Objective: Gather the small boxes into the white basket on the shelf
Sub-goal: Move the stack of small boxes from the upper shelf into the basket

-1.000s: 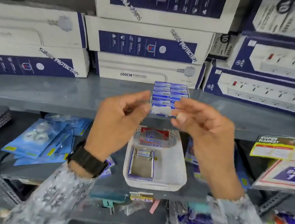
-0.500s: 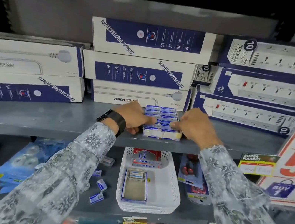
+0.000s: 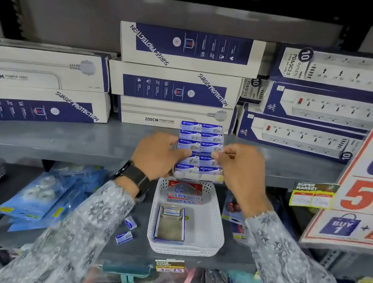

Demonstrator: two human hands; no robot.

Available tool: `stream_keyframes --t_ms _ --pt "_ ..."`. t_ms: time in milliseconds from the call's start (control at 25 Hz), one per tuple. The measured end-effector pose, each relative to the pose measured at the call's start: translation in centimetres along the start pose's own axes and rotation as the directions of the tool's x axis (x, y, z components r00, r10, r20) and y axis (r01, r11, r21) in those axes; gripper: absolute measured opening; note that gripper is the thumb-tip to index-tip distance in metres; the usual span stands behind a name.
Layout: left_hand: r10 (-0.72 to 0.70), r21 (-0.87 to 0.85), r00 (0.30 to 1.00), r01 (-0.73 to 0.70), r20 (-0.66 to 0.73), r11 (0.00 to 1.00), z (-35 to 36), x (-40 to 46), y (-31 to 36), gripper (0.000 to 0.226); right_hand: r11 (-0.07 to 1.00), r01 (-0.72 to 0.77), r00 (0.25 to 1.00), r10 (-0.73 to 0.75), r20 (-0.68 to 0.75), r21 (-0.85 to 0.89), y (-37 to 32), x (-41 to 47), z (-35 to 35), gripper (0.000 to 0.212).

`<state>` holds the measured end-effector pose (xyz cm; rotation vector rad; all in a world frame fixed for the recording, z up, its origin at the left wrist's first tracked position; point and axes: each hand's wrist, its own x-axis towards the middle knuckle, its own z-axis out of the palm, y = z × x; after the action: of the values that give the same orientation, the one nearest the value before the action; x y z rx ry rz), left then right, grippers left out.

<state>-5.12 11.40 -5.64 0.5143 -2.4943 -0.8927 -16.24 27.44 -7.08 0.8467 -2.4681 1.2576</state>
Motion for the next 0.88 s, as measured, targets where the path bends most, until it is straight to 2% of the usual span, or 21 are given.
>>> stream_keyframes --t_ms 120,280,360,440,600,760,880 --pt "0.070 0.087 0.994 -0.062 -0.088 0.994 -0.3 -6.0 0.7 0.017 0.997 0.046 0.999 -0.044 -0.024 0.064 0.3 -5.1 -1.3 0.017" --pt "-0.032 0.012 0.999 0.032 0.038 0.999 1.3 -11.0 -0.7 0.015 0.993 -0.020 0.992 0.005 0.124 0.113 2.4 -10.2 -2.2 0.025" --pt "-0.105 -0.106 0.984 0.121 0.147 0.987 3.5 -11.3 -2.4 0.013 0.993 -0.099 0.972 0.084 0.220 0.057 4.2 -11.0 -1.1 0.030" --pt "-0.201 -0.169 0.952 0.243 0.232 0.955 6.7 -10.4 -4.6 0.013 0.981 -0.192 0.941 0.184 0.284 0.002 6.2 -10.9 0.5 0.026" --pt "-0.397 -0.174 0.842 0.480 0.364 0.859 14.0 -7.3 -9.8 0.040 0.898 -0.437 0.823 0.419 0.383 -0.042 11.8 -9.3 5.0 0.016" --pt "-0.449 -0.131 0.780 0.548 0.435 0.826 18.3 -3.5 -12.9 0.032 0.828 -0.539 0.722 0.549 0.421 -0.155 16.6 -6.2 10.4 0.015" --pt "-0.466 -0.086 0.760 0.558 0.453 0.825 20.5 -0.4 -14.4 0.033 0.780 -0.559 0.710 0.626 0.323 -0.281 18.0 -2.3 13.3 0.022"
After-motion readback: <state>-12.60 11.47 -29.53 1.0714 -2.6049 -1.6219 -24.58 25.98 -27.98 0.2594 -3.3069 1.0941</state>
